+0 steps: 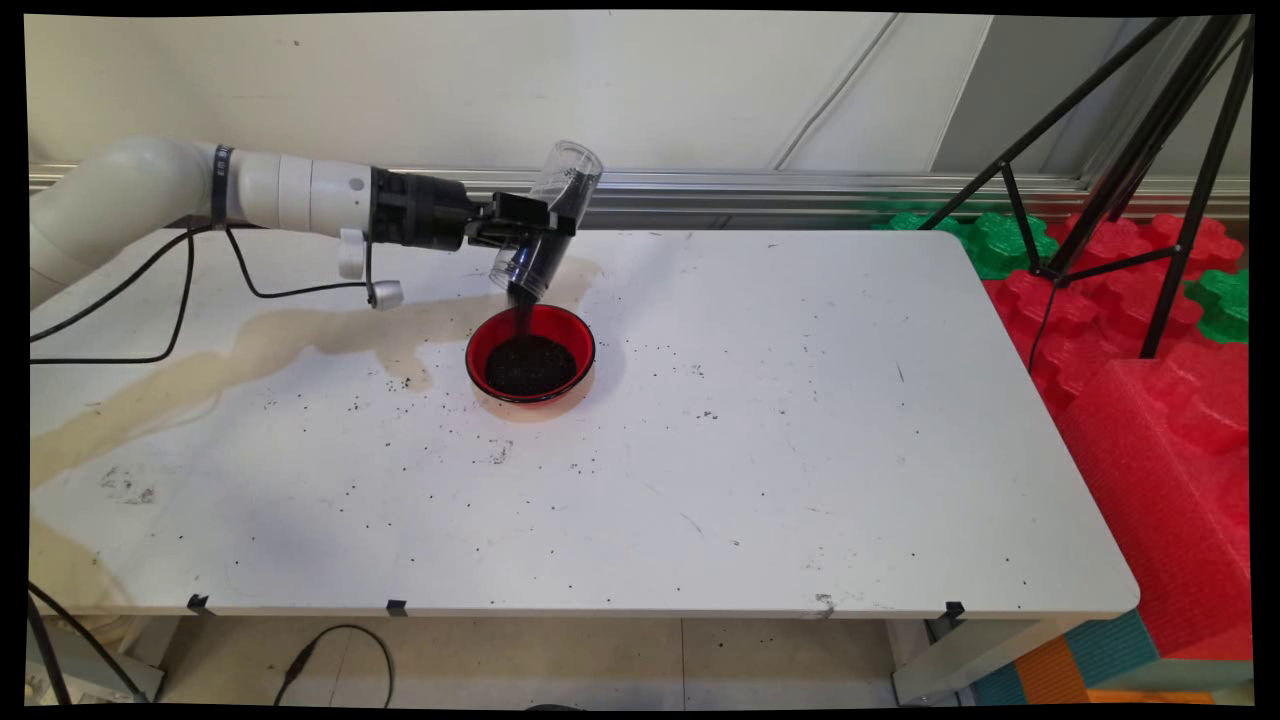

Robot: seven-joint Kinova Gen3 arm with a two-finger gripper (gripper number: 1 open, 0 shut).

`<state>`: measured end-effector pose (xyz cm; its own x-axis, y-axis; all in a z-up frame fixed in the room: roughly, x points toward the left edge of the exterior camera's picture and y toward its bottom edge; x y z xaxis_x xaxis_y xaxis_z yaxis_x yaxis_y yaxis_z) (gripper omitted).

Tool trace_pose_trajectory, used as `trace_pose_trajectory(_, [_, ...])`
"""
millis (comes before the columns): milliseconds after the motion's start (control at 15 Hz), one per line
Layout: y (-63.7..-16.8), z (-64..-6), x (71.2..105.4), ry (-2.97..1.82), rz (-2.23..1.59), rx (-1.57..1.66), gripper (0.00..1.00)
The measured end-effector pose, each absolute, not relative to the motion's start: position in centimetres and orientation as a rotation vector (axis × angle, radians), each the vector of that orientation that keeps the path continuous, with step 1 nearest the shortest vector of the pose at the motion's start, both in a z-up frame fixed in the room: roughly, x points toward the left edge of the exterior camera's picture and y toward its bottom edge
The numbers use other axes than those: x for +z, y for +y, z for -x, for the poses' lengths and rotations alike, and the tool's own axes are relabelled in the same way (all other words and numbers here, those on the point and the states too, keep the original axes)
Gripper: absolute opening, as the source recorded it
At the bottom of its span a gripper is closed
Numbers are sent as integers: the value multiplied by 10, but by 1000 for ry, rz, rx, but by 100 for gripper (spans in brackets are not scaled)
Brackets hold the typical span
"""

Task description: Pour the black seasoning powder in the red bowl

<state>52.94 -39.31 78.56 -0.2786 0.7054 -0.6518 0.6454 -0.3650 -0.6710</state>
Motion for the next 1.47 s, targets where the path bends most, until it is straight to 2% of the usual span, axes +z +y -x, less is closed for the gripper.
trace_pose_trajectory(1467, [-386, -531, 792, -1595, 2008, 1804, 0])
